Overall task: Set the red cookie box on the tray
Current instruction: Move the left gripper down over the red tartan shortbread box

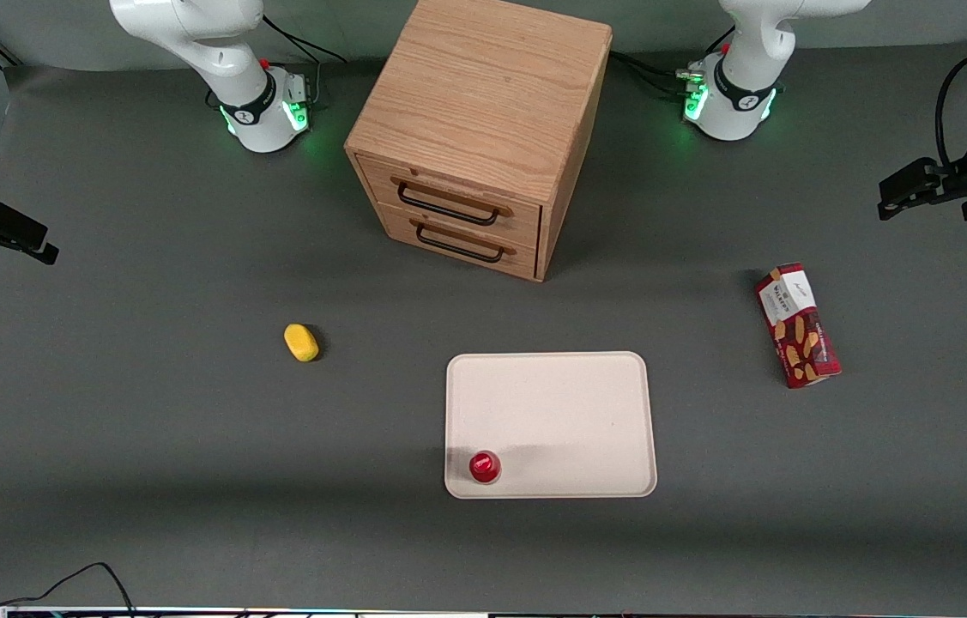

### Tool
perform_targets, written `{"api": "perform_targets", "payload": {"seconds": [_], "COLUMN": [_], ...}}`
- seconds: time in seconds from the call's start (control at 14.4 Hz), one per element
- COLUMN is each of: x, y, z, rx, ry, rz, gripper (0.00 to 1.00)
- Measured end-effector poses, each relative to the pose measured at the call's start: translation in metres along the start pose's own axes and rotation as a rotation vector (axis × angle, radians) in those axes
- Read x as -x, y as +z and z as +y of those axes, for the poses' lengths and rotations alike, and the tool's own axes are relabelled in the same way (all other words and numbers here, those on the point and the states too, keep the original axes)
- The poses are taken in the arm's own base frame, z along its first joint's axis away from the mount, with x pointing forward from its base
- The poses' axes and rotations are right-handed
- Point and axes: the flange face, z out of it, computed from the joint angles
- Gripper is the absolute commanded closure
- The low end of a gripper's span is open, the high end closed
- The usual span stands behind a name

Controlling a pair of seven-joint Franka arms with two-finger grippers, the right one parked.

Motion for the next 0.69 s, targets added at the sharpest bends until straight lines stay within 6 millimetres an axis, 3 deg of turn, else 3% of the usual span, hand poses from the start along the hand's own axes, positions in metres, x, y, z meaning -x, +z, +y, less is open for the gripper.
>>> {"api": "perform_targets", "payload": {"seconds": [0.28, 0.42, 0.56, 0.69], "x": [0.001, -0.004, -0.015, -0.026], "y": [-0.002, 0.008, 0.038, 0.088], "z": [0.001, 0.001, -0.002, -0.012], "rx": [0.0, -0.001, -0.002, 0.0], "ry": [0.001, 0.015, 0.028, 0.017], "rz": [-0.01, -0.038, -0.079, -0.09], "gripper": [0.0, 0.0, 0.0, 0.0]}}
